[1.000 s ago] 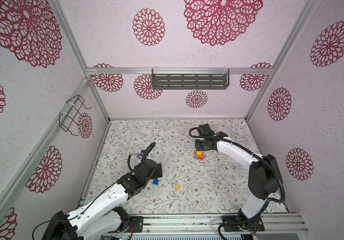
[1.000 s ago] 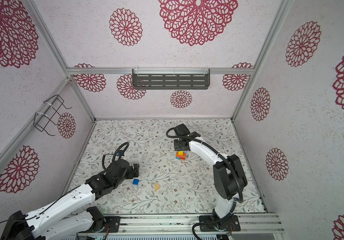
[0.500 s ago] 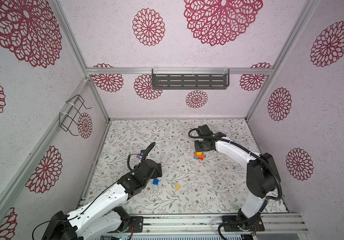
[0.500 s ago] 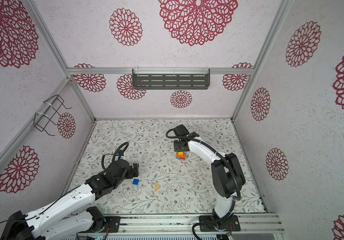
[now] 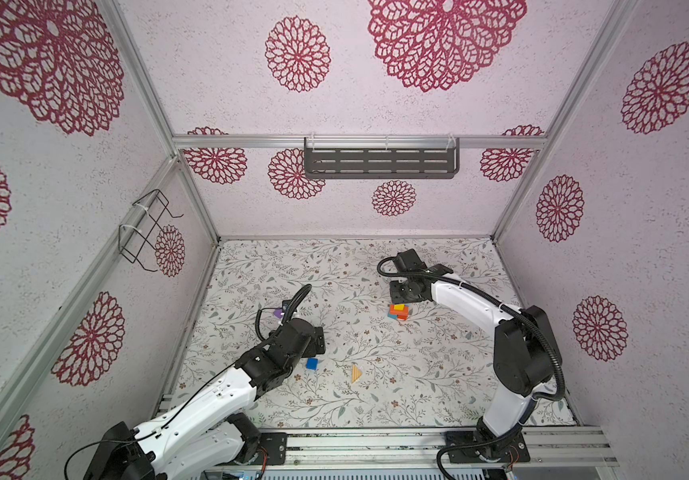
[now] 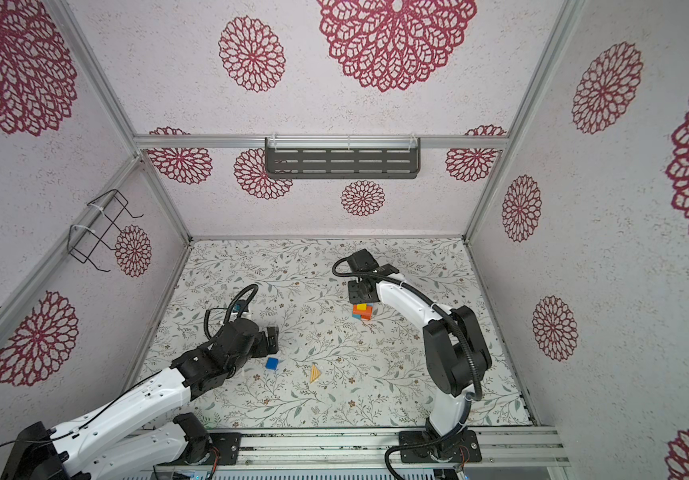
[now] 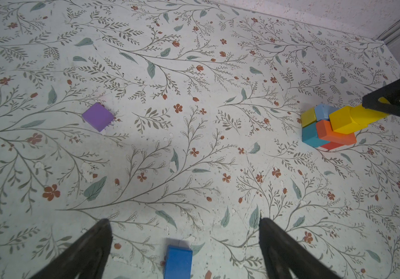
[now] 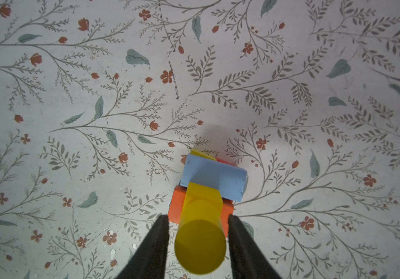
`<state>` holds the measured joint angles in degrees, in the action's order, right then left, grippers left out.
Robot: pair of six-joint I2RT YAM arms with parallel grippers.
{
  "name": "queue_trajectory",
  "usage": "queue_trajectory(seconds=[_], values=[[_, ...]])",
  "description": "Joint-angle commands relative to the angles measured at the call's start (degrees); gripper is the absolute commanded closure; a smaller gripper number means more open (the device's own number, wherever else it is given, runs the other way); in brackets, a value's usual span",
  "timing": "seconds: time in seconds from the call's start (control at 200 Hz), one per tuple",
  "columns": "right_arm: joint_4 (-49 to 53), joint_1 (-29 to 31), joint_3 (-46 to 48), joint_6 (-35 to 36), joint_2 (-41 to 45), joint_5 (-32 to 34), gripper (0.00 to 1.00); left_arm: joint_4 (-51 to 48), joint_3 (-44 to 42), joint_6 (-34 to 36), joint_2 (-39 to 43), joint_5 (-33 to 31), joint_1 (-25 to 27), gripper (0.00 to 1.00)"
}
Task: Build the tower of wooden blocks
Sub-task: 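Carry the yellow cylinder with the right gripper over the stack and lower it, then open the right gripper on the stack while the left gripper moves over the blue cube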
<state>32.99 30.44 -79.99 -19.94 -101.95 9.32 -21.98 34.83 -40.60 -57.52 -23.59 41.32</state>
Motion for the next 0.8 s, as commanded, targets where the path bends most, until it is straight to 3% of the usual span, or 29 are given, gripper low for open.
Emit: queue_trajectory(seconds=[0.0, 0.24, 0.53, 0.665, 0.796], values=[[0.7, 0.1, 0.5, 0.1, 2.0, 1.5, 0.51, -2.2, 2.9, -0.6, -2.0, 1.0, -0.4, 0.03], [0.4, 0.1, 1.0, 0.1, 5.0, 1.6, 0.45, -9.3, 7.7, -0.9, -2.8, 5.0, -0.5, 0.0], [-1.4, -0.3, 5.0, -0.5, 12.4, 0.2, 0.43, -22.0, 11.2, -7.3, -4.0, 10.1, -0.5, 0.34], [-2.2, -0.5, 7.6, -1.0, 16.2, -0.7, 0.42, -28.2, 10.5, -12.4, -6.3, 10.3, -0.2, 0.36], [-3.1, -0.5, 10.3, -1.2, 19.0, -1.7, 0.41, -27.7, 7.0, -15.8, -5.3, 10.8, 1.6, 0.36]])
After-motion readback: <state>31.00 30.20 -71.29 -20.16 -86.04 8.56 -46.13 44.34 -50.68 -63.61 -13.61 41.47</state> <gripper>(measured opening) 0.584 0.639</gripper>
